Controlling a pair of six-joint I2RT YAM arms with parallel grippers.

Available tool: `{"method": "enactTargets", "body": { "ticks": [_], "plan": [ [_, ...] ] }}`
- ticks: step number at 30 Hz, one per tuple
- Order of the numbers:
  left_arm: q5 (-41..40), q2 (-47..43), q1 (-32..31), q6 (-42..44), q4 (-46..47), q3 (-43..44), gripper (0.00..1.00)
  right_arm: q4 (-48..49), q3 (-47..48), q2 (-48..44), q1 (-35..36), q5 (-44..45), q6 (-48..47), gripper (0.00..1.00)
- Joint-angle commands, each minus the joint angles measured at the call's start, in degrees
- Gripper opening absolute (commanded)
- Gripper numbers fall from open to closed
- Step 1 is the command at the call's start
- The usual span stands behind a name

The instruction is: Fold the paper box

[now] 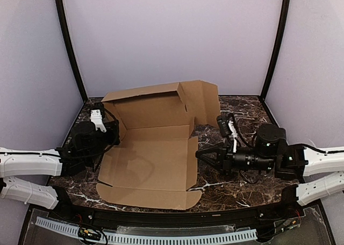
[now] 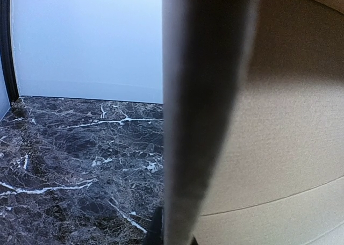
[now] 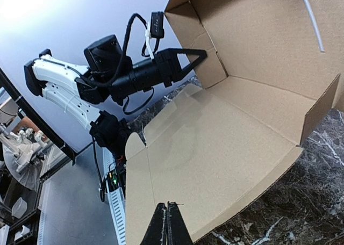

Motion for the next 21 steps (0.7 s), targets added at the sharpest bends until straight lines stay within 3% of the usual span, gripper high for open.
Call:
{"method": "enactTargets", "body": {
  "ticks": [1, 10, 21],
  "plan": [
    [-1.2, -0.5, -0.2, -2.2, 0.3, -0.5, 0.01, -4.4, 7.4, 6.4, 3.4, 5.3, -2.6, 0.0],
    [-1.0, -2.3, -0.2, -3.8, -1.0, -1.2, 0.01, -20.4, 13.8, 15.1, 4.6, 15.8, 0.2, 0.0],
    [4.1, -5.9, -0.2, -5.4, -3.0, 0.4, 0.01, -22.2, 5.4, 10.6, 4.5, 20.7, 7.3, 0.0]
  ]
}}
